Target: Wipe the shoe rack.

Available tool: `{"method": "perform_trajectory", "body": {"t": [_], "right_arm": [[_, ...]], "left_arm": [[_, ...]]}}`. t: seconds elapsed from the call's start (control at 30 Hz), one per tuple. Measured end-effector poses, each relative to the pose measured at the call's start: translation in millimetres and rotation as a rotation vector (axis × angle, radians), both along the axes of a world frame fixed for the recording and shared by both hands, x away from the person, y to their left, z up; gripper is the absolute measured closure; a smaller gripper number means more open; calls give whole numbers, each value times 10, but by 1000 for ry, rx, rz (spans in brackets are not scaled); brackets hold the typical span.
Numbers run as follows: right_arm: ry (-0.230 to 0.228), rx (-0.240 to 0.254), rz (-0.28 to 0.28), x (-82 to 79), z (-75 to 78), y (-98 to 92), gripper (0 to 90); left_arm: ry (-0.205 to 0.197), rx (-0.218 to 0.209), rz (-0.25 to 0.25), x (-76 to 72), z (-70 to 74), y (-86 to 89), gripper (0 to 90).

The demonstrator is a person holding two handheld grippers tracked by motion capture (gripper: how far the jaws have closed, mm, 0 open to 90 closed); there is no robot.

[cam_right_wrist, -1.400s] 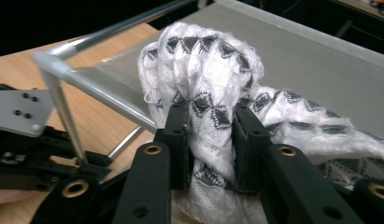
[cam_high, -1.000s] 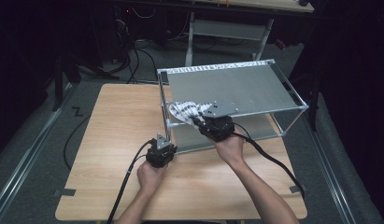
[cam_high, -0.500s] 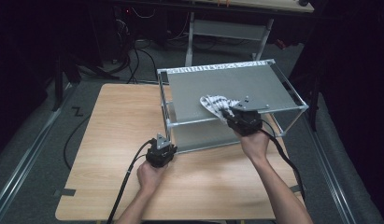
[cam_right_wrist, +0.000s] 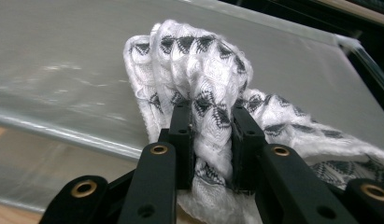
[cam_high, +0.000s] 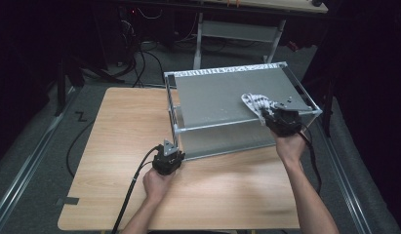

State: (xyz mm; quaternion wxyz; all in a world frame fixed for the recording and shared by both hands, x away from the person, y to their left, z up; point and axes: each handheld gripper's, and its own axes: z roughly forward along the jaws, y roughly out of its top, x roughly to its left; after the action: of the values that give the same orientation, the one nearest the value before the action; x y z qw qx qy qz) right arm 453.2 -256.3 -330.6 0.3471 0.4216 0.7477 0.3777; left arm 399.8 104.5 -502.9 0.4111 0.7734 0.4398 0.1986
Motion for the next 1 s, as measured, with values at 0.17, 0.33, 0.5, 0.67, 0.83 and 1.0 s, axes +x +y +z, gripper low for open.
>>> {"method": "perform_trajectory", "body": {"t": [0.17,0.33,0.5,0.67,0.83,1.0], "right_arm": [[0,-8,-67,55,14,-183,745],[-1,-20,-116,89,27,-303,746],[-7,12,-198,151,16,-547,747],[-4,19,-255,204,21,-677,746],[-7,8,-219,156,2,-565,745],[-19,-17,-59,-2,-18,-157,744]], "left_arm": [[-2,5,2,-3,0,-4,793],[-1,5,2,-3,1,-3,793],[-1,3,0,-6,0,-3,792],[1,0,-2,-9,0,-1,792],[-1,6,0,-11,0,-6,792],[-2,7,0,-12,0,-7,793]]}}
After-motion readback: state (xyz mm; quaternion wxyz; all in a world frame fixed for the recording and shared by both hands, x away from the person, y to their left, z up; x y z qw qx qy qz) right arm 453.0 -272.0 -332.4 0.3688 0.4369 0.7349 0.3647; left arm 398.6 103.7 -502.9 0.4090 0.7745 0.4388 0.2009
